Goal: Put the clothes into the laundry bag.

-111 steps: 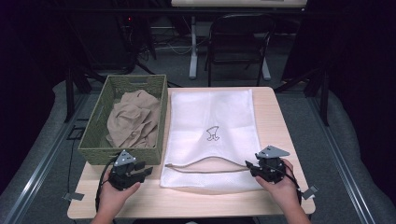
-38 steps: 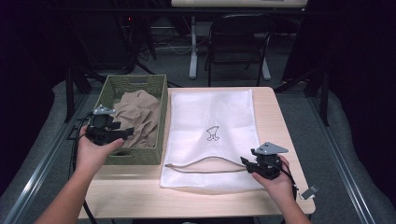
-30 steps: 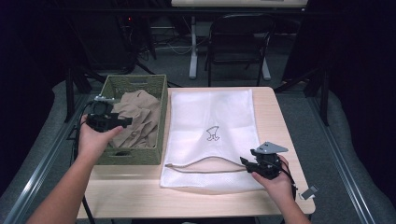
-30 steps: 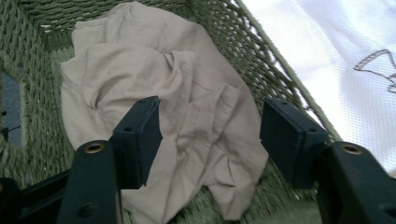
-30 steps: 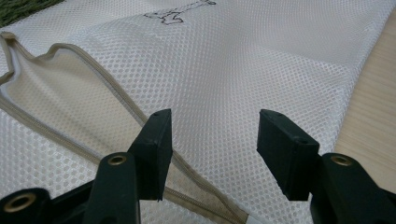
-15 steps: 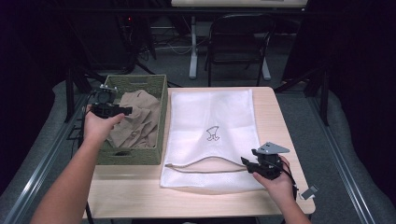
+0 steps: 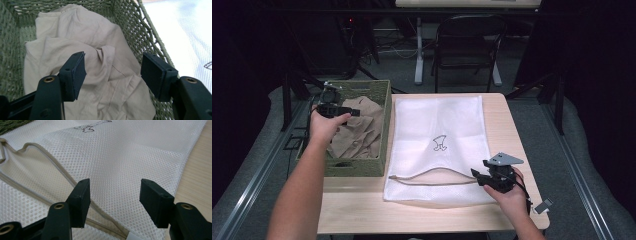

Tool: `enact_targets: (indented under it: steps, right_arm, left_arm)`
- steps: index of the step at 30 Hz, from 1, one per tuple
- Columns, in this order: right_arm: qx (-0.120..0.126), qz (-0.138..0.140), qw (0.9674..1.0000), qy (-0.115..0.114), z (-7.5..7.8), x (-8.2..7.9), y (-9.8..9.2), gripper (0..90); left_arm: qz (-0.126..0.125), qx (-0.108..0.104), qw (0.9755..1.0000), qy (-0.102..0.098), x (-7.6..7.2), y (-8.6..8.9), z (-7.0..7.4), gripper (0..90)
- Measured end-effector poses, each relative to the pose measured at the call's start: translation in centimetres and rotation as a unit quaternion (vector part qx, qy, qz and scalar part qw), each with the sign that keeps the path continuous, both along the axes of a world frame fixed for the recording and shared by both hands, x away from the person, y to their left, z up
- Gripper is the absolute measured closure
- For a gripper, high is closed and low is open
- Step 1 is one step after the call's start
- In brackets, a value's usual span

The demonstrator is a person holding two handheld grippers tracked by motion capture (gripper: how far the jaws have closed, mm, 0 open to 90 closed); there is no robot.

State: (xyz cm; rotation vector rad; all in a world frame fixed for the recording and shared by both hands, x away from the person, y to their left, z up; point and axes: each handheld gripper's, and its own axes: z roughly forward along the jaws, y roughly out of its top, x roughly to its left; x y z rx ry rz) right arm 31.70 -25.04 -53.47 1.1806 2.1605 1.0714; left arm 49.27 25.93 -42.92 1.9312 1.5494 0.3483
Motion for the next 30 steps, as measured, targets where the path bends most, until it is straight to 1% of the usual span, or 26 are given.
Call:
enact_targets:
  steps: [1, 4, 7, 9, 10, 11, 12, 14, 15, 16, 18, 19, 21, 22, 23, 26, 27, 28, 30]
  right_arm:
    - [0.000, 0.001, 1.0000, -0.001, 0.0, 0.0, 0.0, 41.6]
    - [0.002, 0.002, 1.0000, 0.001, 0.0, -0.1, 0.0, 41.1]
    - [0.000, 0.002, 1.0000, 0.002, 0.0, -0.1, -0.1, 40.9]
    - [0.001, 0.000, 1.0000, 0.002, 0.0, -0.1, -0.1, 40.6]
    - [0.001, 0.000, 1.0000, 0.002, 0.0, -0.1, -0.1, 40.6]
    - [0.000, -0.001, 1.0000, 0.002, 0.0, -0.1, -0.1, 40.6]
    - [0.000, -0.001, 1.0000, 0.002, 0.0, -0.1, -0.1, 40.4]
    - [-0.001, -0.001, 1.0000, 0.003, 0.0, -0.1, -0.1, 40.2]
    - [0.000, -0.002, 1.0000, 0.002, 0.0, -0.2, -0.1, 40.0]
    - [0.000, -0.002, 1.0000, 0.002, 0.0, -0.2, -0.1, 40.0]
    - [0.001, 0.000, 1.0000, 0.002, 0.0, -0.2, -0.2, 39.8]
    - [0.000, 0.000, 1.0000, 0.002, 0.0, -0.3, -0.3, 39.8]
    - [0.001, -0.003, 1.0000, 0.003, 0.0, -0.3, -0.3, 39.8]
    - [0.002, -0.005, 1.0000, -0.001, 0.0, -0.3, -0.3, 39.8]
    - [0.003, -0.005, 1.0000, 0.003, 0.0, -0.3, -0.4, 39.8]
    - [0.001, -0.004, 1.0000, 0.004, 0.1, -0.4, -0.4, 39.8]
    - [0.000, -0.005, 1.0000, 0.001, 0.0, -0.4, -0.3, 39.8]
    - [0.000, -0.005, 1.0000, 0.001, 0.0, -0.4, -0.3, 39.8]
    - [-0.001, -0.002, 1.0000, 0.001, 0.0, -0.5, -0.2, 39.8]
  left_arm:
    - [0.006, -0.001, 1.0000, 0.003, 0.3, 0.2, -0.3, 36.4]
    - [0.015, 0.019, 0.9993, 0.028, 1.1, 0.7, -1.2, 35.4]
    - [0.028, 0.023, 0.9986, 0.038, 1.8, 0.9, -2.2, 34.4]
    - [0.030, 0.037, 0.9976, 0.050, 2.1, 0.8, -2.8, 33.1]
    - [0.031, 0.041, 0.9972, 0.054, 2.3, 0.8, -2.9, 33.1]
    - [0.033, 0.043, 0.9972, 0.052, 2.4, 0.8, -3.1, 33.1]
    - [0.038, 0.041, 0.9973, 0.048, 2.6, 0.8, -3.3, 33.1]
    - [0.042, 0.039, 0.9969, 0.054, 2.9, 1.0, -3.6, 33.0]
    - [0.048, 0.041, 0.9964, 0.058, 3.1, 1.1, -3.9, 32.2]
    - [0.048, 0.041, 0.9964, 0.058, 3.1, 1.1, -3.9, 32.1]
    - [0.052, 0.036, 0.9960, 0.063, 3.4, 1.4, -4.1, 32.1]
    - [0.057, 0.029, 0.9956, 0.068, 3.6, 1.7, -4.4, 32.1]
    - [0.058, 0.027, 0.9953, 0.072, 3.8, 1.8, -4.6, 31.8]
    - [0.062, 0.023, 0.9951, 0.073, 3.9, 1.9, -4.7, 31.1]
    - [0.062, 0.021, 0.9951, 0.075, 4.0, 2.1, -4.9, 30.9]
    - [0.061, 0.027, 0.9938, 0.089, 4.2, 2.3, -5.5, 29.4]
    - [0.063, 0.023, 0.9931, 0.096, 4.3, 2.5, -5.8, 27.1]
    - [0.063, 0.023, 0.9931, 0.096, 4.3, 2.5, -5.8, 26.9]
    - [0.063, 0.021, 0.9924, 0.103, 4.5, 2.6, -6.1, 26.0]
